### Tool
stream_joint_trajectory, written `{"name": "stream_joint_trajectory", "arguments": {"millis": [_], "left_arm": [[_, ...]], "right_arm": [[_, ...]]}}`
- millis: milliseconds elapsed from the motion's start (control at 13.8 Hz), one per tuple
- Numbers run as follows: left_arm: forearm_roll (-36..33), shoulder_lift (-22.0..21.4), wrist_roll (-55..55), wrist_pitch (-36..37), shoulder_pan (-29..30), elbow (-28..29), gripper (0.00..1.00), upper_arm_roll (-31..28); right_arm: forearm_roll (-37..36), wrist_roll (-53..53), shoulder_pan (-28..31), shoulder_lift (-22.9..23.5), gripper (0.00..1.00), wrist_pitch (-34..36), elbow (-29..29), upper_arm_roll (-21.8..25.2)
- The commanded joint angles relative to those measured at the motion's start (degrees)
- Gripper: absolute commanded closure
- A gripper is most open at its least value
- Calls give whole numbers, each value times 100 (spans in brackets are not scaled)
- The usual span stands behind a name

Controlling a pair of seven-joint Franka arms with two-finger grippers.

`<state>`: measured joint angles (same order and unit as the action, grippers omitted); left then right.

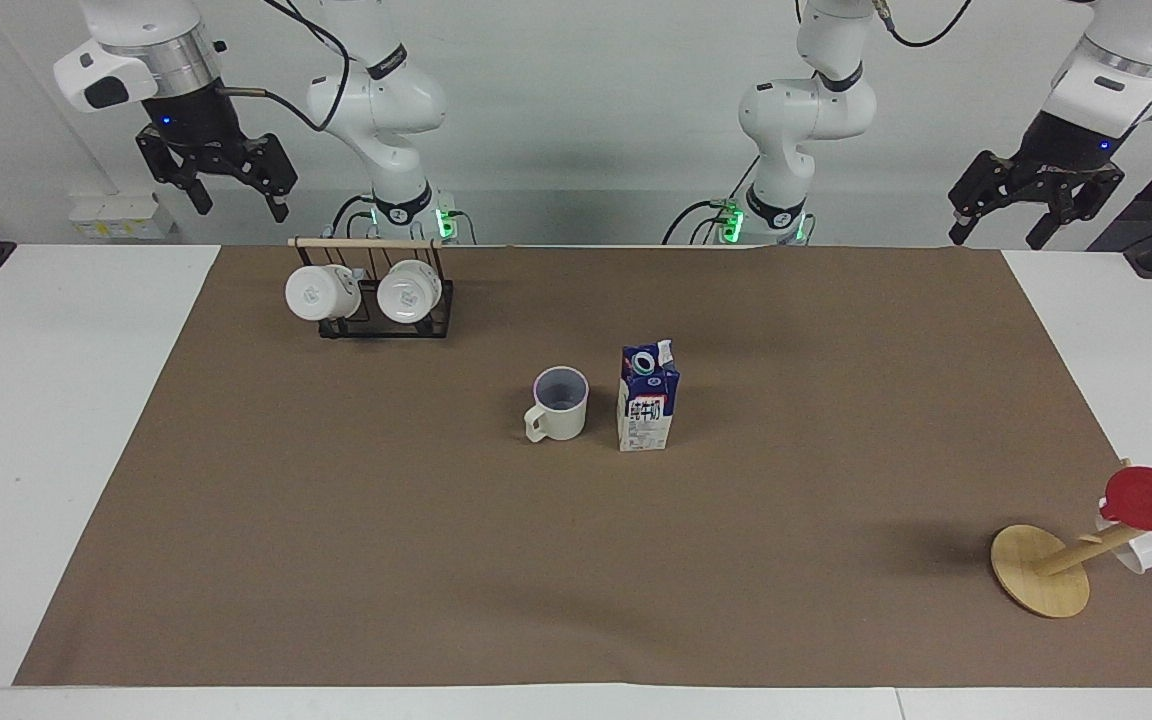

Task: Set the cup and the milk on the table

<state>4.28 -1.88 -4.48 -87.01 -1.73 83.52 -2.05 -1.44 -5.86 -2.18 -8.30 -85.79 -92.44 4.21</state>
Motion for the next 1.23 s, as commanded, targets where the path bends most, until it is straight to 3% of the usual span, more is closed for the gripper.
{"name": "stream_joint_trajectory", "arguments": {"millis": [0,653,1161], "left_arm": [[-102,74,-53,176,59,-223,0,64],[-305,65,-53,202,32,-188,0,73],[-305,-32,-62,211,14,-29,0,73]], "right_arm": [[92,32,16,-154,0,36,-160,10],[101,32,42,-110,0,423,-2,-61],[100,32,8,-110,0,309,-19,-60]]}}
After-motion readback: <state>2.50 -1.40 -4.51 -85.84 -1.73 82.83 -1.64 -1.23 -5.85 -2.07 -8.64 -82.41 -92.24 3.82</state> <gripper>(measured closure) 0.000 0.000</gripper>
